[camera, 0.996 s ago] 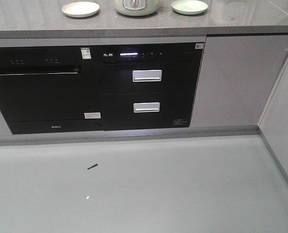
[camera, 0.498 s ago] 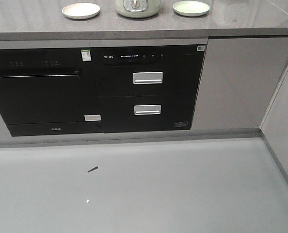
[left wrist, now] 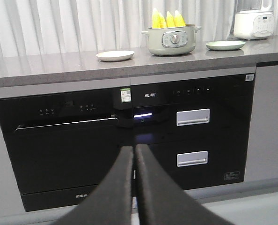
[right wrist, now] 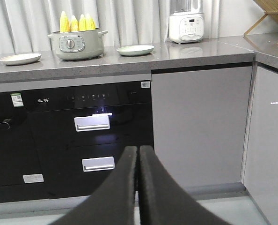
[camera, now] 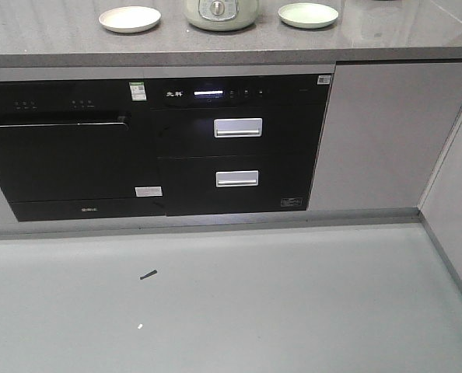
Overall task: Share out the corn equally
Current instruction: 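Continue driving forward toward the counter holding the corn pot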
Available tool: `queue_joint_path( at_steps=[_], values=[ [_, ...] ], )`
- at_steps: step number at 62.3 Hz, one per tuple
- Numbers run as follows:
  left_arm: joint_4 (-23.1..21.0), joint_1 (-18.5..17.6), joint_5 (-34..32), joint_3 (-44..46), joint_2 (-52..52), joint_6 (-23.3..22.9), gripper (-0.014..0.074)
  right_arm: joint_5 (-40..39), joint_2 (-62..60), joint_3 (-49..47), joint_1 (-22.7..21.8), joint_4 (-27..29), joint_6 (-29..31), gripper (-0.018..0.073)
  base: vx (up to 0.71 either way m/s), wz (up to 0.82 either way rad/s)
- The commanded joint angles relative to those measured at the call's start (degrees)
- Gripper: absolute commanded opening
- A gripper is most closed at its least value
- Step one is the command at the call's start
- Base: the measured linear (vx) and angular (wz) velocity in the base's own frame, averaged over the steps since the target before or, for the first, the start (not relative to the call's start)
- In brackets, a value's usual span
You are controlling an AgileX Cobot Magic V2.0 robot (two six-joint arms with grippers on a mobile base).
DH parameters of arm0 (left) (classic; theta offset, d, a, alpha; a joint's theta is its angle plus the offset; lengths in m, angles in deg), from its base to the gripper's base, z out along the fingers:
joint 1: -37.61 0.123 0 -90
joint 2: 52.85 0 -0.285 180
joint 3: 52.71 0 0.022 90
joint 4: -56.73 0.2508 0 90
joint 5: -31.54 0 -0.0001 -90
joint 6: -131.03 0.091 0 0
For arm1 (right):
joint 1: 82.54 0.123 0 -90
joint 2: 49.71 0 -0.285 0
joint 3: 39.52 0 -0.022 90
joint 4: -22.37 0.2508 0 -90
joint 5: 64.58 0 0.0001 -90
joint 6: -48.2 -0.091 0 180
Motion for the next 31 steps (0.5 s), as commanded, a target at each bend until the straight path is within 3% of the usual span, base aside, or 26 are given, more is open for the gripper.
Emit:
queue_joint_path(
  at_steps=[1,31],
  values=[
    [-0.1,-0.1,-3.9,-0.2,-1.0,-0.7,-0.0006,-4.1,-0.3,0.5,0.2,-0.6,0.4,-0.0001,0.03,0.0],
    [-0.1,-0.1,-3.9,-0.2,-1.0,-0.7,-0.0006,-4.1,-0.3,0.5,0.2,-0.6,0.4,-0.0001,0.03,0.0]
  ],
)
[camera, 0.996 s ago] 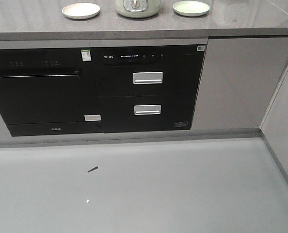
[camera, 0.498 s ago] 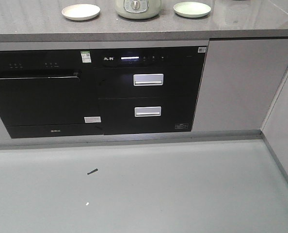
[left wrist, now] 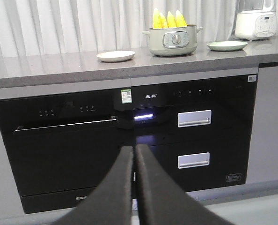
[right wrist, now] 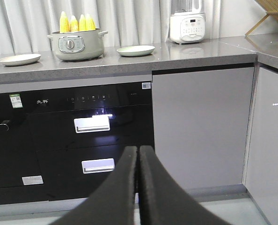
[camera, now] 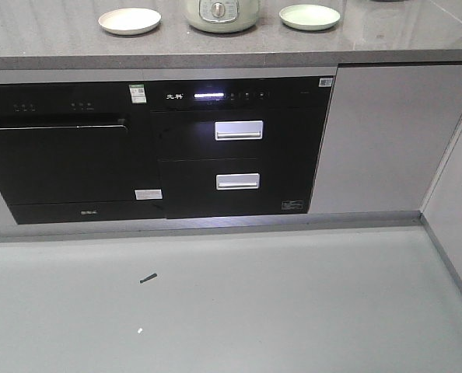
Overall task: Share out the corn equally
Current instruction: 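Continue driving forward toward the counter holding the corn pot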
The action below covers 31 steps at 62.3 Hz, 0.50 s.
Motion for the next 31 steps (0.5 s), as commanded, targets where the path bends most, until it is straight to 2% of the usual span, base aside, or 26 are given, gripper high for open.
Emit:
queue_joint_path(
  at_steps=[1,31],
  values=[
    [-0.1,-0.1,-3.9,-0.2,-1.0,-0.7,-0.0006,-4.1,-0.3,0.5,0.2,-0.6,0.4,-0.0001,0.03,0.0],
    [-0.1,-0.1,-3.9,-0.2,-1.0,-0.7,-0.0006,-4.1,-0.3,0.5,0.2,-0.6,0.4,-0.0001,0.04,0.0]
  ],
)
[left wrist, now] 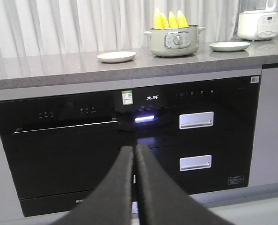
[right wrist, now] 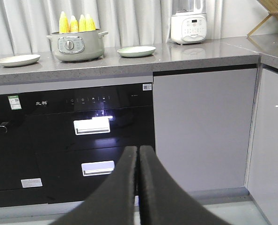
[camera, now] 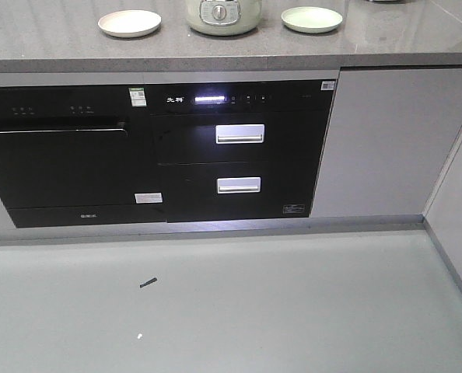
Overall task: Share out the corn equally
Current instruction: 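Continue driving forward toward the counter holding the corn pot, then drive closer to the counter, centering on the corn pot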
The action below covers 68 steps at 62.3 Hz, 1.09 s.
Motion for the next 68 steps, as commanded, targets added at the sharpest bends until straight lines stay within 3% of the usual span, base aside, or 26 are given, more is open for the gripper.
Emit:
queue_joint_path(
  at_steps=[1,68],
  values=[
    [-0.1,-0.1,-3.9,-0.2,-1.0,-0.7,-0.0006,-4.1,-0.3,0.5,0.2,-0.6,0.4,-0.0001,0.05,0.0],
    [-0.1,-0.1,-3.9,-0.2,-1.0,-0.7,-0.0006,-4.1,-0.3,0.5,0.2,-0.6,0.4,-0.0001,0.06,0.0]
  ],
)
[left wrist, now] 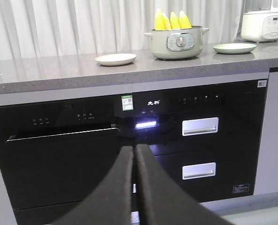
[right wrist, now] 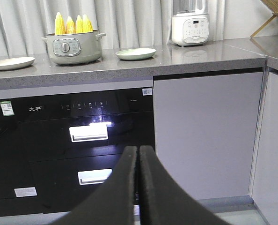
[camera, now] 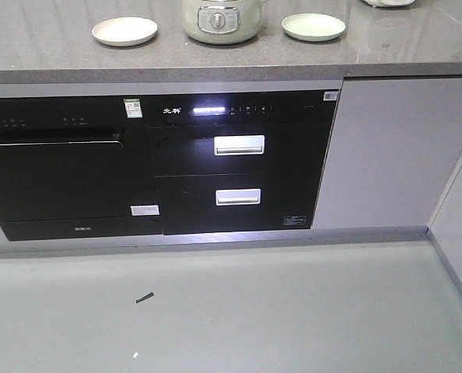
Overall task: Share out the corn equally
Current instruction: 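Drive closer to the counter, centering on the corn pot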
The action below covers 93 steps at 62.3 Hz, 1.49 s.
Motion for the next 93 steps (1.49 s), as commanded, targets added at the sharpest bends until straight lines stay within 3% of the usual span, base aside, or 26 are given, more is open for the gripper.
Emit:
queue_joint_path(
  at_steps=[1,93],
  values=[
    [-0.1,-0.1,-3.9,-0.2,-1.0,-0.7,-0.0006,-4.1,-0.3,0.5,0.2,-0.6,0.4,-0.0001,0.06,-0.02],
    [-0.1,-0.1,-3.9,-0.2,-1.0,-0.7,-0.0006,-4.1,-0.3,0.5,0.2,-0.6,0.4,-0.0001,0.08,0.0]
  ],
)
